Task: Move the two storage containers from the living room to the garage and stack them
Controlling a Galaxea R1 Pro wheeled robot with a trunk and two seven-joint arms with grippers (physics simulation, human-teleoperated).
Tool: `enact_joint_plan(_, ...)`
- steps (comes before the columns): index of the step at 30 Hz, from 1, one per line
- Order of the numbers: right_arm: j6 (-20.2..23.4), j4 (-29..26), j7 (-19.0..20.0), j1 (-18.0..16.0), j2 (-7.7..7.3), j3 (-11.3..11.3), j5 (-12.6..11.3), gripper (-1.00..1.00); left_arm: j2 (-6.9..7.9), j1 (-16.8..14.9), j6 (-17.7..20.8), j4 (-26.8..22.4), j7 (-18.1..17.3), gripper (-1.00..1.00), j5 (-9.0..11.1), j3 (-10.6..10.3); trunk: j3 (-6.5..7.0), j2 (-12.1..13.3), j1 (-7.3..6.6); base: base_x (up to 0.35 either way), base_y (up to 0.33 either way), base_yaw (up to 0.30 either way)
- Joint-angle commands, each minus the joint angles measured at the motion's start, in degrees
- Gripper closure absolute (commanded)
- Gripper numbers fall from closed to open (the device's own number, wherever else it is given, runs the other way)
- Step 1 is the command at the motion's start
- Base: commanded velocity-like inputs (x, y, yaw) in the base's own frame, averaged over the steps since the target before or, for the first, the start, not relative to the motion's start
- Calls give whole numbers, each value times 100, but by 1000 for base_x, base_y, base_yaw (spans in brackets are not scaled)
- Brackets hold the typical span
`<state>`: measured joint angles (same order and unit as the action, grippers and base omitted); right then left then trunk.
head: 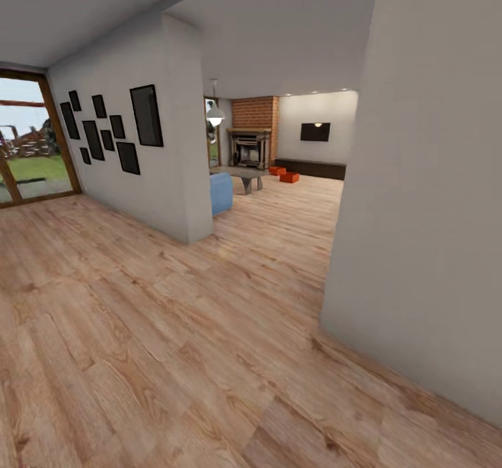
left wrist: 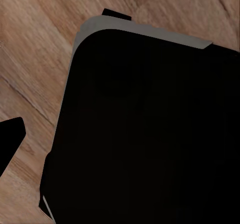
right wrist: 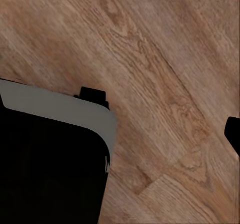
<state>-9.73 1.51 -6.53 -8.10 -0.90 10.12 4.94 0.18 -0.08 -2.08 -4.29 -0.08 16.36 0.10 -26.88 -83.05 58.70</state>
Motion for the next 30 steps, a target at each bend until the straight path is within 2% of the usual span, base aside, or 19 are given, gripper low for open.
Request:
enact_joint_plan(1, -21, 16, -32, -6, 1, 17, 47, -100, 0, -1, -12, -2, -1, -100, 25, -1, -5, -2, 3, 326, 0, 300)
enact_joint_plan(8, -13, 16, -29, -5, -22, 17, 42, -100, 0, -1, -12, -2, -1, -100, 25, -2, -5, -2, 3, 326, 0, 173)
enact_joint_plan(30, -11, 16, -32, -7, -45, 64, 129, -100, -1, -1, -12, -2, -1, -100, 25, -2, -5, -2, 3, 326, 0, 4)
